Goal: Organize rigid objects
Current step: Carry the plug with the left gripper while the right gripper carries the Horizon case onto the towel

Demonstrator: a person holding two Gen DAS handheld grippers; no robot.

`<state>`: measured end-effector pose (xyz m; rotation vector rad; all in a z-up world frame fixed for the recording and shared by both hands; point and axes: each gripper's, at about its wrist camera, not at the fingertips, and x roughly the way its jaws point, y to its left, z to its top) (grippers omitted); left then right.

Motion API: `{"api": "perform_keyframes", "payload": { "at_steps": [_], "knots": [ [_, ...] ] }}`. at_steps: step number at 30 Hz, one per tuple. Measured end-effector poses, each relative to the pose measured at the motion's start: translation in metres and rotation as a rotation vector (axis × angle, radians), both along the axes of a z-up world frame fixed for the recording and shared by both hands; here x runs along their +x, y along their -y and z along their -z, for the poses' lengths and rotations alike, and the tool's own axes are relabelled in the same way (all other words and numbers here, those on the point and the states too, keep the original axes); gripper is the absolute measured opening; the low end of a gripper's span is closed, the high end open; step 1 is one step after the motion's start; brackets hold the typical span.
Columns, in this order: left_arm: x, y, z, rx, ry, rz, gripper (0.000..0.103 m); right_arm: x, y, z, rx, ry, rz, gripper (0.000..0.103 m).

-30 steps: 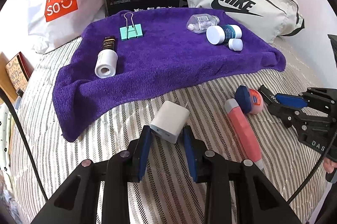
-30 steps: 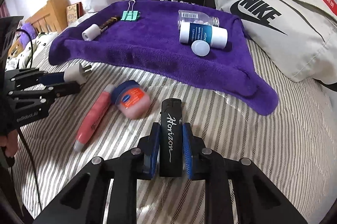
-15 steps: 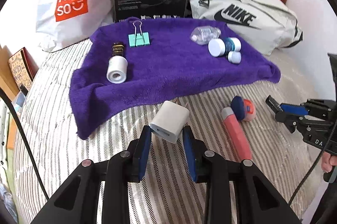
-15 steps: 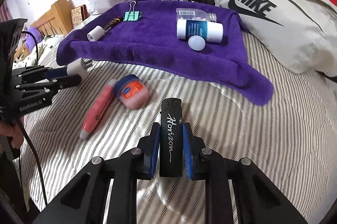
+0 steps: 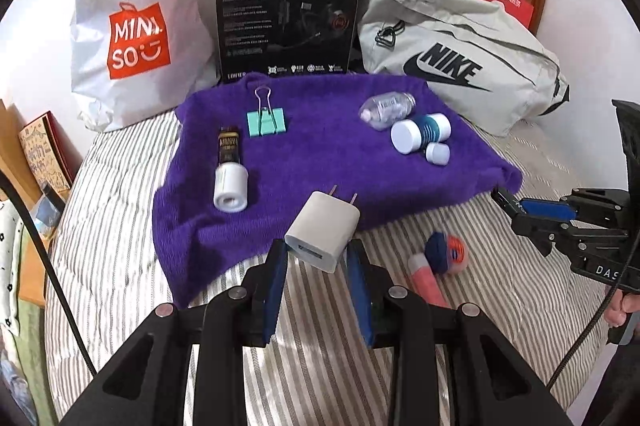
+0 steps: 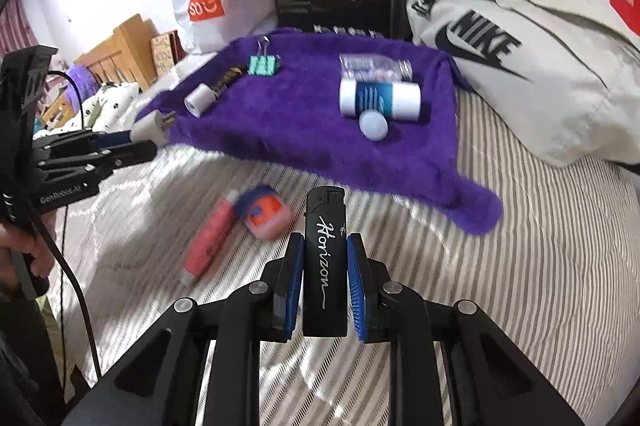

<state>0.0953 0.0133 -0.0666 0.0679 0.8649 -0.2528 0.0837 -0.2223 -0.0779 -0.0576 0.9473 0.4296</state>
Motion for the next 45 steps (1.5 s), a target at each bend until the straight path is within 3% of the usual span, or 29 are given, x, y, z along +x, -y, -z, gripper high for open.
{"api": "perform_keyframes", "payload": {
  "at_steps": [14, 26, 36, 45],
  "knots": [
    [0.057, -0.001, -0.001, -0.015, -0.019, -0.026, 0.029, 0.067, -0.021, -0.021, 0.053, 0.014, -0.038, 0.021],
    [0.09, -0.008, 0.013, -0.022, -0.059, -0.058, 0.029, 0.123, -0.05, 0.009, -0.004, -0.053, -0.105, 0.022],
    [0.115, -0.01, 0.028, -0.043, -0.094, -0.079, 0.029, 0.136, -0.063, 0.031, -0.073, -0.087, -0.131, 0.021],
    [0.136, 0.0, 0.041, -0.016, -0.127, -0.079, 0.029, 0.145, -0.063, 0.04, -0.059, -0.092, -0.136, 0.022]
  ]
}}
